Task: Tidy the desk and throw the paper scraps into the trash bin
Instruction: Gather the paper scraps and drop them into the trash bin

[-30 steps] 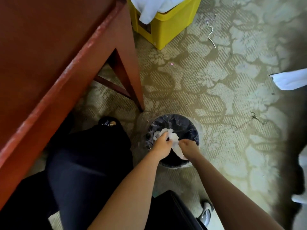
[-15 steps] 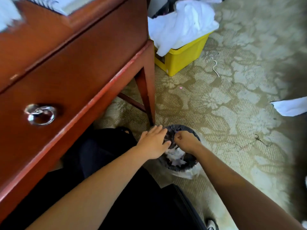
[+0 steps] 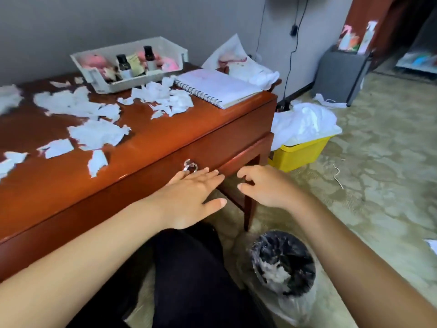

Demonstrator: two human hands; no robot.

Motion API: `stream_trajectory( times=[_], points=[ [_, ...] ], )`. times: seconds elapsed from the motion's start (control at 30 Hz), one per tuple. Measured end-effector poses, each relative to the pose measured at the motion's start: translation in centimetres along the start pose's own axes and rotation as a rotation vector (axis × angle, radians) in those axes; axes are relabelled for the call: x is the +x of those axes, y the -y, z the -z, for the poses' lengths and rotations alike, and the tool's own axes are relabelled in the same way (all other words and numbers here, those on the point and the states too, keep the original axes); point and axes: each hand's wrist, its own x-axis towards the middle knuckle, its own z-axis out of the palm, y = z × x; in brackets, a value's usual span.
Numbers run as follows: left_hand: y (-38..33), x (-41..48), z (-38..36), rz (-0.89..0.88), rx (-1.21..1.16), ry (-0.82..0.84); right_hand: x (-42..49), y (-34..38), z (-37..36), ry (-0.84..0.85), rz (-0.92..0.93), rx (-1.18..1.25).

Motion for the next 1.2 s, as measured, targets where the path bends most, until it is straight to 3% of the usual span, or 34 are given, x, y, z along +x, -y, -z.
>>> stream_trajectory(
  times=[0.23,0.43,0.77,0.97,1.2],
  points=[
    [4.9,-9.6,6.4,0.191,0.053,-0.215,-1.0,10.8,5.2,-0.241,0.332,-0.150],
    [10.7,-15.0,6.8,0.427,0.020,-0.323,2.0,17.5,3.1,-0.146,0.467,-0.191],
    [19.8,-17.1,1.8,0.736,-0.266,-0.532,7.1,23.0,-1.6,-0.078,0.479,-0.181],
    [22.0,-13.7,2.3,0.651,-0.194,-0.446,10.6,26.0,-2.5,-0.013,0.599,-0.201],
    [26.2,-10.8,3.5,0.599,-0.193,-0.534,13.4,27.9,-2.4,-0.075,0.674,-0.011]
  ],
)
